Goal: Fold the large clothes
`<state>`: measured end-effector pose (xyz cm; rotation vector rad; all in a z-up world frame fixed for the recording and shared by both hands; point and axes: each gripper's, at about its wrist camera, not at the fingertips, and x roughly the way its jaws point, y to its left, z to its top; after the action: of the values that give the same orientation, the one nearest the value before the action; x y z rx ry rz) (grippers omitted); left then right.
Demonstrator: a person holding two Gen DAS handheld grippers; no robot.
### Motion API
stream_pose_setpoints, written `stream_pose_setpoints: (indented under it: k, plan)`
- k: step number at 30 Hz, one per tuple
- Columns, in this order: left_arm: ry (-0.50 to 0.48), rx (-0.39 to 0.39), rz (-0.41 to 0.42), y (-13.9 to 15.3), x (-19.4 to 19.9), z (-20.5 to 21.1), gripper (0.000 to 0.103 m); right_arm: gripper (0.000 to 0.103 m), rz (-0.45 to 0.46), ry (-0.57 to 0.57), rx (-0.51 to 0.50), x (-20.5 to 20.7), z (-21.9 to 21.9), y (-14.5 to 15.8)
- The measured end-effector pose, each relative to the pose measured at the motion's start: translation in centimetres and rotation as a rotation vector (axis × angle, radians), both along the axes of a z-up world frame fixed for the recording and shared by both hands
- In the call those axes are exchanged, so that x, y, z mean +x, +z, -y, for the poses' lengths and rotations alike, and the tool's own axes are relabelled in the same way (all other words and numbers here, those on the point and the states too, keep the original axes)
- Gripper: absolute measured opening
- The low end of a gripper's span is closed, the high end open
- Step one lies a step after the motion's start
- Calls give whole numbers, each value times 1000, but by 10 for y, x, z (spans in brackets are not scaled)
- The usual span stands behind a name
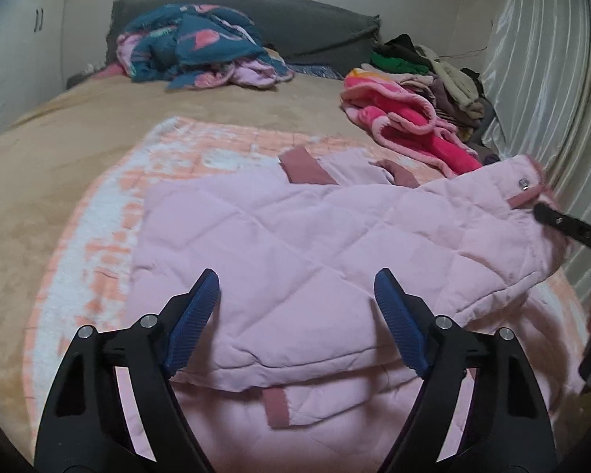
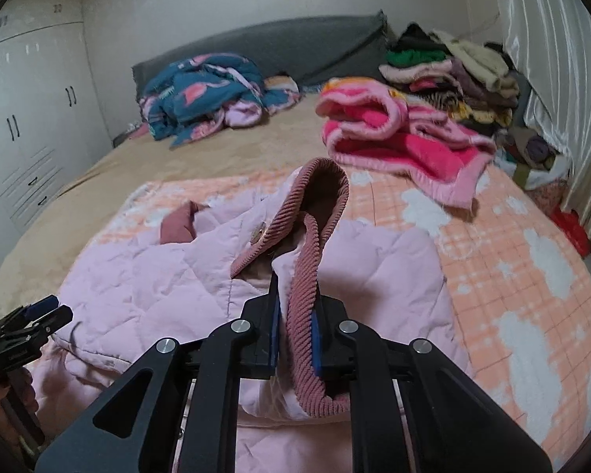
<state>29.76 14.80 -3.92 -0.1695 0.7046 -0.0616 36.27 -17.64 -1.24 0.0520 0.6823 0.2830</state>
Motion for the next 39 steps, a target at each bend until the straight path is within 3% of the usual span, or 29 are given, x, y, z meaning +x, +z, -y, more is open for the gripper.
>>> stream_pose_setpoints:
  k: [2,6,12,17,23,25,27,30,39]
  plan:
    - [-8,16,-19,-5,2,3,65,21,-14,-23,-15,2,2,-6]
    - [-13,32,-57,-15,7,7,65,34,-6,-72,-25,1,10,-9]
    - [-7,49,-132,-36,16,7,68,61,30,0,-24,-8,-2,3]
    - [-1,-2,-166,-47,18,-2,68,69,-8,139,-23,-10,-37,3]
    - [0,-24,-169,-49,19,-5,68,70,-115,301,-80,2,-86,-17]
    - [0,-24,-169,-49,18,-6,68,71,-172,295,-128,12,-96,-34]
    - [-1,-25,-169,-49,19,-6,68,78,-254,298,-193,24,-106,-63]
    - [0,-16,-171,-49,19,-4,68,82,-255,277,-189,28,-110,-88]
    - [3,8,-168,-45,15,1,67,83,-209,212,-152,12,-103,-92]
